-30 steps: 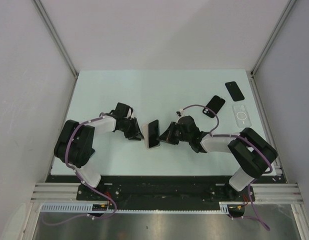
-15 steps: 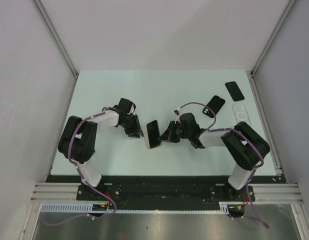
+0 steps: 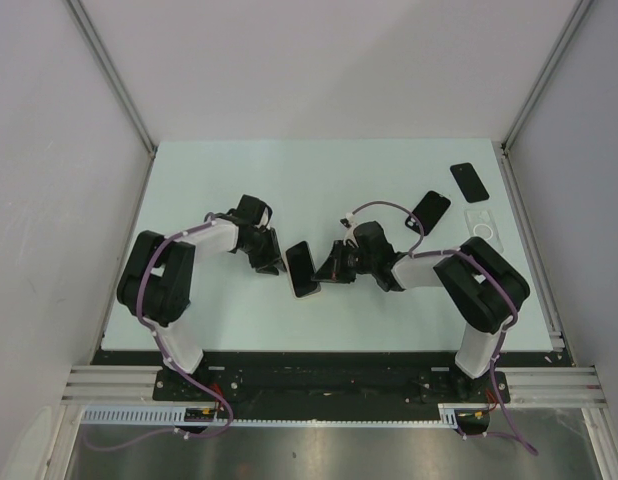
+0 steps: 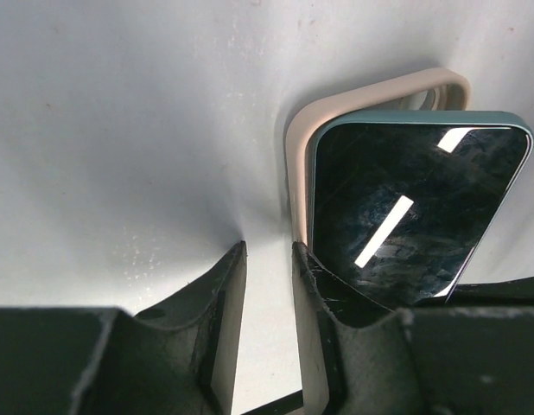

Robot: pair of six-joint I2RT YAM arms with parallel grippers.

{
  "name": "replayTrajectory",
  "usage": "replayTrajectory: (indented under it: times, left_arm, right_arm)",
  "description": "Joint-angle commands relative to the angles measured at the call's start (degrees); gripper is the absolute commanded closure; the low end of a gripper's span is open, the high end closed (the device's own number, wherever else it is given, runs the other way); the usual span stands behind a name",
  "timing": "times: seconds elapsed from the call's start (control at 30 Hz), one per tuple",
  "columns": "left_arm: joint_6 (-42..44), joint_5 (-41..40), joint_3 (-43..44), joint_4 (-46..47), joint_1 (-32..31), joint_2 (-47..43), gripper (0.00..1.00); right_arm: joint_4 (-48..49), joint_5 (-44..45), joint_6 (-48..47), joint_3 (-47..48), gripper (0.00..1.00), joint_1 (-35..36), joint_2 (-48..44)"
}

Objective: Put the phone into the phone case

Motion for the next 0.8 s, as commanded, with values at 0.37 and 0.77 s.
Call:
replayTrajectory:
  times: [0.37, 0.77]
  left_arm:
    - [0.51, 6.57, -2.09, 3.57, 4.39, -3.36, 0.58]
    - [-0.02, 10.35, -2.63, 8.06, 4.39, -1.43, 0.39]
  right_arm:
    - [-8.47, -0.57, -8.97, 2.73, 0.99, 0.70, 4.14]
    - [-16.73, 2.23, -6.25, 5.71, 0.64, 0.78, -5.00]
